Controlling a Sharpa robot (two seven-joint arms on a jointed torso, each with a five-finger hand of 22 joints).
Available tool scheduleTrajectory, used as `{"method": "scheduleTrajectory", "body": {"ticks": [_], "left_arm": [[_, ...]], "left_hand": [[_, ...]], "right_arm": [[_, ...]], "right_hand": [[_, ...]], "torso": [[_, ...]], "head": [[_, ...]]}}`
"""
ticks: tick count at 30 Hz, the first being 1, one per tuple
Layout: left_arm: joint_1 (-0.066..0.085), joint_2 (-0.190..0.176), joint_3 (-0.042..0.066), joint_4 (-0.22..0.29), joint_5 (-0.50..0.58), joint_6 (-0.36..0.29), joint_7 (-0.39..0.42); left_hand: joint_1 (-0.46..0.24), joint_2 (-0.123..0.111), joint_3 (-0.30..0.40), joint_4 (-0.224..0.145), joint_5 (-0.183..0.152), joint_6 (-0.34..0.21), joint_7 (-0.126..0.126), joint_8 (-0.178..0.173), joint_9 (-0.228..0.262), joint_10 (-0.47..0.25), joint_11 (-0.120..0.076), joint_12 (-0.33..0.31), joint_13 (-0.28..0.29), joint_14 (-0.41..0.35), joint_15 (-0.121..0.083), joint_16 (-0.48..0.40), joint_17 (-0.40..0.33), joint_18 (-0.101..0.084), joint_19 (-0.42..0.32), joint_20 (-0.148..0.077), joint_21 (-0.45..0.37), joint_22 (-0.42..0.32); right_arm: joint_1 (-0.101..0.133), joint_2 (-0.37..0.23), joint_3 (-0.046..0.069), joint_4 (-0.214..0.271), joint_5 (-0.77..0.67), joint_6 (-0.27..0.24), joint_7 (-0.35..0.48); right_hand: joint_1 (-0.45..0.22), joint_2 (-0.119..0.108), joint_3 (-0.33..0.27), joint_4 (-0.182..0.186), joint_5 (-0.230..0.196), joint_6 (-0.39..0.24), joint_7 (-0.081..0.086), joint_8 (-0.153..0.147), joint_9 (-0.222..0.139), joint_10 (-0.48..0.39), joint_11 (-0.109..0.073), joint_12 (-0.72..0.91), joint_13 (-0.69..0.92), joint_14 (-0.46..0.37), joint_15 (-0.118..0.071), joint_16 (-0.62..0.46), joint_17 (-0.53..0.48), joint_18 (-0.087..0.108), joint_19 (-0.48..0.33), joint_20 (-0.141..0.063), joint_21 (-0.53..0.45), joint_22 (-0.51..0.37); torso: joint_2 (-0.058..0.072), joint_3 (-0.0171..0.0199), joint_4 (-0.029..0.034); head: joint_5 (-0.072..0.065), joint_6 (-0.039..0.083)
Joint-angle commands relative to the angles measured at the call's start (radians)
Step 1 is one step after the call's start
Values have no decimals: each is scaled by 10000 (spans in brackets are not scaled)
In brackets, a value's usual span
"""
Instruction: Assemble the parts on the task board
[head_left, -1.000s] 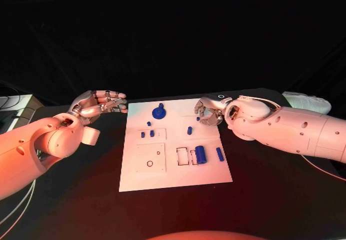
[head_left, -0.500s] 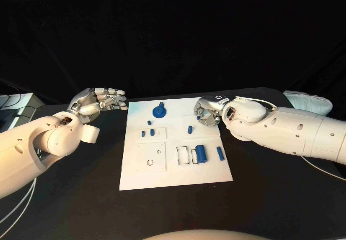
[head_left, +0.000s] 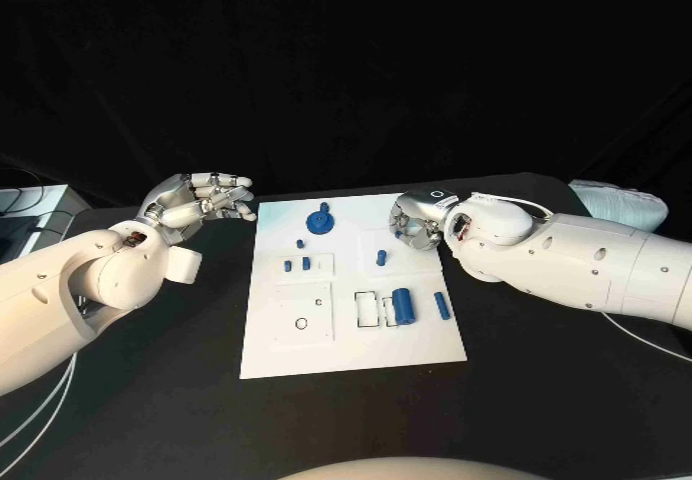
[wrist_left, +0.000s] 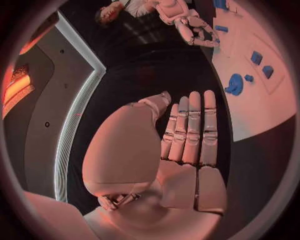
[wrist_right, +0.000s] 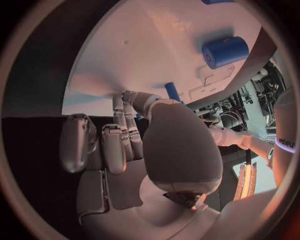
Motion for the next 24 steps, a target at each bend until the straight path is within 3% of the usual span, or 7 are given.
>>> {"method": "scheduleTrajectory", "body": {"ticks": [1,12,19,24], "left_arm": [[-6,17,10,57,179,-46,95],[-7,-1,11,36,200,-56,54],[-7,-16,11,5,201,-68,16],[-6,-35,10,-44,201,-95,-38]], "left_hand": [[-21,70,-56,-43,9,93,9,-51,-18,-29,-1,-5,3,-87,15,60,38,112,0,-10,16,13],[-13,63,-72,-68,8,97,19,-68,-34,-77,14,-32,-3,-167,30,67,81,101,-38,-12,4,19],[-21,61,-83,-72,8,94,28,-79,-44,-105,26,-49,-7,-206,40,70,102,95,-59,-9,-4,21],[-31,46,-102,-80,8,47,59,-119,-69,-138,48,-68,-11,-261,57,73,135,89,-88,-5,-17,24]], "right_arm": [[-112,56,-61,77,-35,332,146],[-146,109,-61,127,-143,210,-140],[-161,16,-60,249,-50,-270,-347],[-164,-148,-41,455,377,-567,-403]], "right_hand": [[-34,65,47,-8,-32,82,13,79,61,80,7,49,-10,517,-50,-29,225,38,-3,-88,57,1026],[-254,-106,112,-124,232,12,30,111,81,56,37,-102,-155,513,-35,-44,200,42,-14,-105,14,1026],[-325,-21,238,-222,610,157,-11,262,161,279,-16,-97,-221,514,-79,-47,190,22,31,-113,124,1099],[-388,-22,232,-219,648,166,-17,289,182,315,-22,-114,-238,500,-92,-82,118,9,55,-117,185,1133]], "torso": [[4,1,-6],[1,-3,-3],[0,3,-9],[-7,18,-9]], "head": [[2,-15],[-27,-34],[-25,-27],[-24,-11]]}}
